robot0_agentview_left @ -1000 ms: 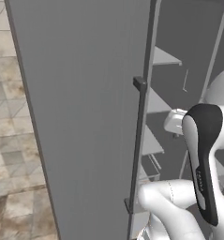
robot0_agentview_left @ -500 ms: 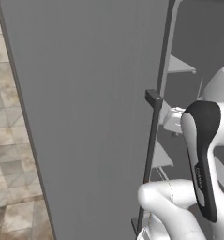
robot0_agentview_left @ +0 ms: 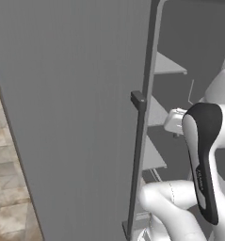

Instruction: Take the sweet potato and tomato out of the freezer and place them in the tupperware container on the counter. Then put the tupperware containing the vegetables back in the freezer.

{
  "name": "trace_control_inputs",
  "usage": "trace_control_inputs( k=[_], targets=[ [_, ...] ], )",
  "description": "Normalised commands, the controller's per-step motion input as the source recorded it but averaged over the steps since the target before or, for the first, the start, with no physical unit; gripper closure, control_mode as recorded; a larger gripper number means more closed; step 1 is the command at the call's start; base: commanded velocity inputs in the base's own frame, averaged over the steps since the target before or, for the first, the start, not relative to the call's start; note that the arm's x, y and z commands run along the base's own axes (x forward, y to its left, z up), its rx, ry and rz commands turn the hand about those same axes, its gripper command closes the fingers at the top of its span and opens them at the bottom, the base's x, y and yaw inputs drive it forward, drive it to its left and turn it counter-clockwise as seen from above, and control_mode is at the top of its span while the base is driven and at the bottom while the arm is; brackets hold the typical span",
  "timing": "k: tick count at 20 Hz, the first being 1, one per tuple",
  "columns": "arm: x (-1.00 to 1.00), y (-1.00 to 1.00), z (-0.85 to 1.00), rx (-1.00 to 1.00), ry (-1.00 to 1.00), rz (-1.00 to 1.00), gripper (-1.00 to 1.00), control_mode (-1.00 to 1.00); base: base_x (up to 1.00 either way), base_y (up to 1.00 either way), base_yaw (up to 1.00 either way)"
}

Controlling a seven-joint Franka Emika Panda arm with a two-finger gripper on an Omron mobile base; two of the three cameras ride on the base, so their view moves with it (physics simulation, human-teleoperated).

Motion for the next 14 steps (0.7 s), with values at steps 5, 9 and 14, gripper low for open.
trace_control_inputs(
  k=[5, 9, 14],
  targets=[
    [0.00, 0.00, 0.00, 0.00, 0.00, 0.00, -1.00, 1.00, 0.03, -0.21, 0.00],
    [0.06, -0.01, 0.00, 0.00, 0.00, 0.00, -1.00, -1.00, 0.16, 0.00, 0.00],
    [0.34, -0.18, 0.00, -0.02, -0.01, 0.00, -1.00, -1.00, 0.00, 0.00, 0.00]
  ],
)
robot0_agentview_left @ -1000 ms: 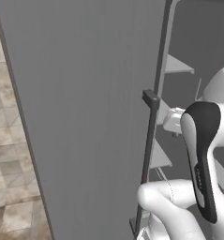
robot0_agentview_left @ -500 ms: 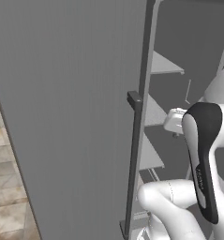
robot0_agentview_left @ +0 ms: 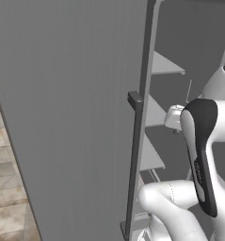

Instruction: Take the sweet potato and tomato out of the freezer and place them in the tupperware container on the counter. Then put the tupperware containing the vegetables back in the freezer.

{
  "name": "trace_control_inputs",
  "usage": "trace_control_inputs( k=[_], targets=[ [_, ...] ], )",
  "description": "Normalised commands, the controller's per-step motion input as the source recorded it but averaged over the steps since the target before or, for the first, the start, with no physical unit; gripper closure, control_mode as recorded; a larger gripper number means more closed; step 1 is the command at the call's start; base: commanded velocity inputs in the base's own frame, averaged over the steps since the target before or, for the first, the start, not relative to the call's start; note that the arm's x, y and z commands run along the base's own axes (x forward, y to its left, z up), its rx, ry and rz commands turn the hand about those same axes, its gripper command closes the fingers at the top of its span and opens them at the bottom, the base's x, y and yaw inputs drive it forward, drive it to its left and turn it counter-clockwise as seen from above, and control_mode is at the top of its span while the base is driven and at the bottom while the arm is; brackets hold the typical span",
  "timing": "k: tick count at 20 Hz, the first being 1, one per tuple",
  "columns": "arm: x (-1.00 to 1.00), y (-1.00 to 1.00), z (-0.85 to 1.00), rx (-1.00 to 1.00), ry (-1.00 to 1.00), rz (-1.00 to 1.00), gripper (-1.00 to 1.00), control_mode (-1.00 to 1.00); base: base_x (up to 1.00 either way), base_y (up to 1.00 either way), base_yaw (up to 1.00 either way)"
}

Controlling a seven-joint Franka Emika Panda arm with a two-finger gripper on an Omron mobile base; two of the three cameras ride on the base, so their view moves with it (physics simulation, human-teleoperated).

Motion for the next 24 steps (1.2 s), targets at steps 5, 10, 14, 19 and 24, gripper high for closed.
trace_control_inputs(
  k=[5, 10, 14, 19, 24],
  targets=[
    [0.44, -0.05, 0.00, 0.00, -0.15, 0.00, -1.00, -1.00, 0.00, 0.00, 0.00],
    [0.41, 0.00, -0.03, 0.00, -0.20, 0.00, -1.00, -1.00, 0.00, 0.00, 0.00],
    [0.43, 0.00, 0.00, 0.00, -0.21, 0.00, -1.00, -1.00, 0.00, 0.00, 0.00],
    [0.62, -0.13, 0.00, 0.00, -0.07, 0.00, -1.00, -1.00, 0.00, 0.00, 0.00],
    [0.77, -0.18, 0.00, 0.00, 0.00, 0.00, -1.00, -1.00, 0.00, 0.00, 0.00]
  ],
)
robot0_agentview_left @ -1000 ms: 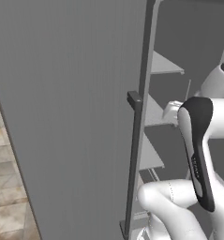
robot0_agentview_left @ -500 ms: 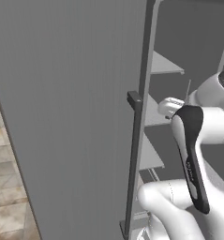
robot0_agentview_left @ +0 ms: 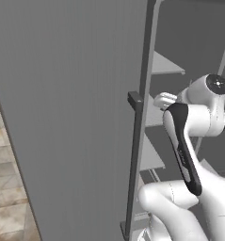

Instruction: Take the sweet potato and tomato out of the freezer and place them in the tupperware container on the counter. Then put the tupperware containing the vegetables back in the freezer.

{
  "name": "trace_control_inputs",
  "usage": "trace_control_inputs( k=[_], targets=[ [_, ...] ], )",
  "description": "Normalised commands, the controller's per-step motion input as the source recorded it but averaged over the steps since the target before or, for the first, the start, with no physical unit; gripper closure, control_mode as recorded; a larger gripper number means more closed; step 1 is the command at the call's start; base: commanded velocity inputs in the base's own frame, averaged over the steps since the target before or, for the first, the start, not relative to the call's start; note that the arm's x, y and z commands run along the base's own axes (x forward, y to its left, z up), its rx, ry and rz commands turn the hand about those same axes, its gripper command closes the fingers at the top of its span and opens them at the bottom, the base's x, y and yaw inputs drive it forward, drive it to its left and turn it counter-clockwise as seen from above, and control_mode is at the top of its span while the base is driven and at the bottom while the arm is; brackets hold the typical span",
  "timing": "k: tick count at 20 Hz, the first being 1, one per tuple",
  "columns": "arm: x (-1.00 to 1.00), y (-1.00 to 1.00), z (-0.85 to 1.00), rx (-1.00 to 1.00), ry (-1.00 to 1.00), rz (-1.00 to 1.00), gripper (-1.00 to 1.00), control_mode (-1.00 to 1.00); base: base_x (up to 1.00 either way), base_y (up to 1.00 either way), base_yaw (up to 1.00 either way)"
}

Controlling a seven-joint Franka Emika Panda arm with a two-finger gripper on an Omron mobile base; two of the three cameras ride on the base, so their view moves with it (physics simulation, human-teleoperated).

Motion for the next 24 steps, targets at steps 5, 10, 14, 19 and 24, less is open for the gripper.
trace_control_inputs(
  k=[5, 10, 14, 19, 24],
  targets=[
    [0.81, -0.07, -0.02, 0.01, 0.04, 0.00, -1.00, -1.00, 0.00, 0.00, 0.00],
    [0.66, -0.04, -0.13, 0.01, 0.03, 0.01, -1.00, -1.00, 0.00, 0.00, 0.00],
    [0.33, -0.05, -0.31, 0.00, 0.00, 0.03, -1.00, -1.00, 0.00, 0.00, 0.00],
    [0.12, -0.07, -0.39, 0.03, 0.00, 0.10, -1.00, -1.00, 0.00, 0.00, 0.00],
    [0.28, 0.00, -0.26, 0.04, 0.00, 0.14, -1.00, -1.00, 0.00, 0.00, 0.00]
  ],
)
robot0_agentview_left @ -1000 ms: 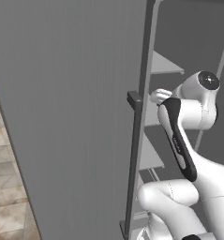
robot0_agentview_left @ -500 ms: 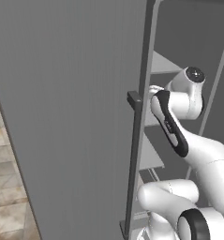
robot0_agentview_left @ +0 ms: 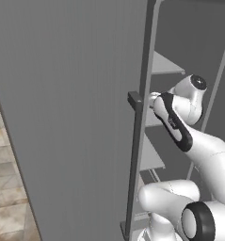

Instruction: Take the sweet potato and tomato out of the freezer and place them in the tupperware container on the counter. Then put the tupperware containing the vegetables back in the freezer.

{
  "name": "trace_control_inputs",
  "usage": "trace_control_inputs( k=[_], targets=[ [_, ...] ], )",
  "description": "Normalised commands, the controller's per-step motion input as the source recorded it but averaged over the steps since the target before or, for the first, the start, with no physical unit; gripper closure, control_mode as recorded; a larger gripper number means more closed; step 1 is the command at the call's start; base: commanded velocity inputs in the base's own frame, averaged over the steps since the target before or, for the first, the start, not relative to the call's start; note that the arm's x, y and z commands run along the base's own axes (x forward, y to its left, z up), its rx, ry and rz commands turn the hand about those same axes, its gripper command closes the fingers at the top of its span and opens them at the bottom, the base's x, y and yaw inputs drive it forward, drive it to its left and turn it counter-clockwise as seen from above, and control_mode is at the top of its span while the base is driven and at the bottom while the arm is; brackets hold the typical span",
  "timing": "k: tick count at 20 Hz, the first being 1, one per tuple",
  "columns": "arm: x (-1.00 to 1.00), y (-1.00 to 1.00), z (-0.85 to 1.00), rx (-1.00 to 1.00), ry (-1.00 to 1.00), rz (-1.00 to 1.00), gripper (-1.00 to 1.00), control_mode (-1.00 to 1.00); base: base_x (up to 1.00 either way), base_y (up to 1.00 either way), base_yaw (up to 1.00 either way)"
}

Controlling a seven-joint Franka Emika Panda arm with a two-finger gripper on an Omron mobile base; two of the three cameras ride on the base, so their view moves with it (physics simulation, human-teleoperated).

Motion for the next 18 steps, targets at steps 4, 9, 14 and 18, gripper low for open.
trace_control_inputs(
  k=[4, 9, 14, 18],
  targets=[
    [0.46, 0.00, -0.15, 0.02, 0.00, 0.12, -1.00, -1.00, 0.00, 0.00, 0.00],
    [0.49, 0.00, -0.21, 0.00, 0.00, 0.10, -1.00, -1.00, 0.00, 0.00, 0.00],
    [0.39, 0.00, -0.25, 0.00, 0.00, 0.06, -1.00, -1.00, 0.00, 0.00, 0.00],
    [0.37, 0.00, -0.23, 0.00, 0.00, 0.03, -1.00, -1.00, 0.00, 0.00, 0.00]
  ],
)
